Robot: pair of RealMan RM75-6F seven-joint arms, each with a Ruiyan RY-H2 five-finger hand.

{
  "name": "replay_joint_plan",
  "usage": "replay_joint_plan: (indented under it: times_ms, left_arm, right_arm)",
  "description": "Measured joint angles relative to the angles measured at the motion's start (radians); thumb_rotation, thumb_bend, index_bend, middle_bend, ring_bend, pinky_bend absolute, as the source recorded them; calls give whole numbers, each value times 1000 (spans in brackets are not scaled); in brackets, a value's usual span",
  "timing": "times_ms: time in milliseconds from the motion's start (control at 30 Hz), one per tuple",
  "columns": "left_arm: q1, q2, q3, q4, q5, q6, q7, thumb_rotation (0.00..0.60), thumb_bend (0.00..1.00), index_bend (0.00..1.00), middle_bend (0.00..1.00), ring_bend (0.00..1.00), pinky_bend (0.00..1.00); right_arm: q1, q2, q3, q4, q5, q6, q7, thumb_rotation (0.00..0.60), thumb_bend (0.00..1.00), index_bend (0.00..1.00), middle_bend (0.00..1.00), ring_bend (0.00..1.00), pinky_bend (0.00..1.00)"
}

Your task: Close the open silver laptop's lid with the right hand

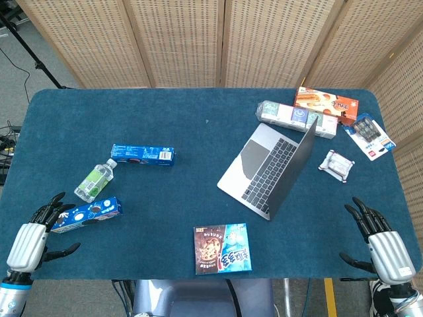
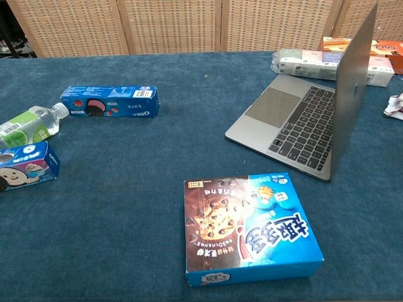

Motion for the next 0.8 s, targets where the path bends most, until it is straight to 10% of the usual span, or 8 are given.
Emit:
replay_joint_plan:
  times_ms: [800]
  left_arm:
    - [4,-1,10,-6,-4,-14,11,600,11,247,110,191,186]
  right_arm:
    - [14,-3,6,12,-4,-6,28,600,17,57,8,109,136]
